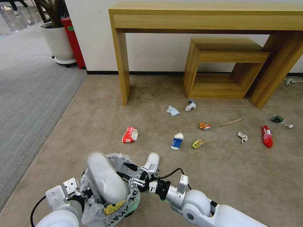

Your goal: Pick up the trash bin and place the garbage on the floor into it.

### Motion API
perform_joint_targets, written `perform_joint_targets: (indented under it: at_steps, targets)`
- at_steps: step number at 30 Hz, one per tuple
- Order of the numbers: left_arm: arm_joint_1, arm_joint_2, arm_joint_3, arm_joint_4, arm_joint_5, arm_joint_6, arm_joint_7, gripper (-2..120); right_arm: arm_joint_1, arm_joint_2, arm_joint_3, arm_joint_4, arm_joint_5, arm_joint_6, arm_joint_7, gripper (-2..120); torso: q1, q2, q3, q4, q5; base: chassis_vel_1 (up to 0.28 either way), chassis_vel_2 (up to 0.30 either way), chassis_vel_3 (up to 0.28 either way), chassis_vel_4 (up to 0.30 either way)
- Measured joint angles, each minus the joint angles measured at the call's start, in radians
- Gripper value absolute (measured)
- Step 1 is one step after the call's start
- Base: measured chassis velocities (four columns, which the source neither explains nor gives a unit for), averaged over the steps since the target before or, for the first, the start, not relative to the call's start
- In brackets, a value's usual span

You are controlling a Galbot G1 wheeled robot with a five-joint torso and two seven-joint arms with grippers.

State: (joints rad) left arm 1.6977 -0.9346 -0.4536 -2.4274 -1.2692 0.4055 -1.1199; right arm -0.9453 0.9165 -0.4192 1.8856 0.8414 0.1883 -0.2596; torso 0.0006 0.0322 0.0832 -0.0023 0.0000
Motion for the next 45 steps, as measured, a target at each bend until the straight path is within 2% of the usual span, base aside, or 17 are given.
perform_joint_targets:
  at_steps: [2, 4, 5, 7, 8, 10, 12, 17, 19, 26, 29, 34, 37, 38, 41, 44, 45]
  targets:
    - [0.004, 0.004, -0.013, -0.004, 0.0, 0.003, 0.0, 1, 0.001, 0.006, 0.049, 0.013, 0.011, -0.013, 0.054, 78, 0.0, 0.0, 0.0, 0.0, 0.0001, 0.0, 0.0, 0.0, 0.0]
    - [0.006, 0.007, -0.021, -0.006, -0.001, 0.009, -0.001, 1, 0.001, 0.008, 0.078, 0.019, 0.025, -0.027, 0.088, 80, 0.0, 0.0, 0.0, 0.0001, 0.0, 0.0, 0.0, 0.0, 0.0]
    - [0.007, 0.013, -0.033, -0.007, -0.002, 0.018, -0.004, 1, 0.001, 0.008, 0.125, 0.027, 0.045, -0.059, 0.16, 89, 0.0, 0.0, 0.0, 0.0001, 0.0, 0.0, 0.0, 0.0, 0.0]
    - [0.007, 0.023, -0.051, -0.012, -0.016, 0.031, -0.011, 1, -0.006, 0.002, 0.2, 0.04, 0.088, -0.115, 0.251, 96, 0.0, 0.0, 0.0, 0.0002, 0.0001, 0.0, 0.0, 0.0, 0.0]
    - [0.007, 0.023, -0.051, -0.012, -0.016, 0.031, -0.011, 1, -0.006, 0.002, 0.2, 0.04, 0.088, -0.115, 0.251, 96, 0.0, 0.0, 0.0, 0.0002, 0.0001, 0.0, 0.0, 0.0, 0.0]
    - [0.008, 0.036, -0.074, -0.029, -0.038, 0.039, -0.01, 1, -0.022, -0.012, 0.29, 0.06, 0.136, -0.182, 0.341, 100, 0.0, 0.0, 0.0, 0.0, 0.0001, 0.0, 0.0, 0.0, 0.0]
    - [0.006, 0.052, -0.093, -0.038, -0.059, 0.042, -0.008, 1, -0.04, -0.031, 0.377, 0.076, 0.152, -0.236, 0.386, 100, 0.0, 0.0, 0.0, -0.0001, -0.0001, 0.0, 0.0, 0.0, 0.0]
    - [0.001, 0.076, -0.114, -0.042, -0.092, 0.047, -0.014, 1, -0.052, -0.045, 0.437, 0.099, 0.168, -0.311, 0.452, 100, 0.0, 0.0, 0.0, -0.0002, 0.0, 0.0, 0.0, 0.0, 0.0]
    - [-0.002, 0.087, -0.134, -0.045, -0.118, 0.052, -0.02, 1, -0.048, -0.045, 0.455, 0.11, 0.186, -0.379, 0.517, 100, 0.0, 0.0, 0.0, 0.0, 0.0, 0.0, 0.0, 0.0, 0.0]
    - [0.0, 0.111, -0.19, -0.045, -0.18, 0.068, -0.055, 1, -0.032, -0.039, 0.434, 0.093, 0.202, -0.452, 0.572, 100, 0.0, 0.0, 0.0, 0.0, 0.0, 0.0, 0.0, 0.0, 0.0]
    - [0.003, 0.117, -0.219, -0.038, -0.21, 0.062, -0.068, 1, -0.014, -0.027, 0.4, 0.078, 0.2, -0.47, 0.581, 100, 0.0, 0.0, 0.0, -0.0001, -0.0001, 0.0, 0.0, 0.0, 0.0]
    - [0.005, 0.128, -0.276, -0.033, -0.267, 0.052, -0.082, 1, 0.054, 0.022, 0.299, 0.046, 0.217, -0.526, 0.655, 100, 0.0, 0.0, 0.0, 0.0002, -0.0002, 0.0, 0.0, 0.0, 0.0]
    - [0.005, 0.139, -0.303, -0.029, -0.286, 0.046, -0.086, 1, 0.111, 0.074, 0.227, 0.013, 0.253, -0.576, 0.756, 100, 0.0, 0.0, 0.0, -0.0001, -0.0002, 0.0, 0.0, 0.0, 0.0]
    - [0.005, 0.139, -0.303, -0.029, -0.286, 0.046, -0.086, 1, 0.111, 0.074, 0.227, 0.013, 0.253, -0.576, 0.756, 100, 0.0, 0.0, 0.0, -0.0001, -0.0002, 0.0, 0.0, 0.0, 0.0]
    - [0.011, 0.138, -0.312, -0.022, -0.288, 0.045, -0.087, 1, 0.173, 0.169, 0.179, -0.057, 0.338, -0.633, 0.858, 100, 0.0, 0.0, 0.0, 0.0003, -0.0002, 0.0, 0.0, 0.0, 0.0]
    - [0.011, 0.132, -0.309, -0.02, -0.284, 0.044, -0.087, 1, 0.182, 0.198, 0.172, -0.074, 0.367, -0.648, 0.885, 100, 0.0, 0.0, 0.0, 0.0001, -0.0003, 0.0, 0.0, 0.0, 0.0]
    - [0.009, 0.124, -0.299, -0.014, -0.275, 0.044, -0.086, 1, 0.193, 0.246, 0.154, -0.102, 0.417, -0.676, 0.957, 100, 0.0, 0.0, 0.0, 0.0001, -0.0002, 0.0, 0.0, 0.0, 0.0]
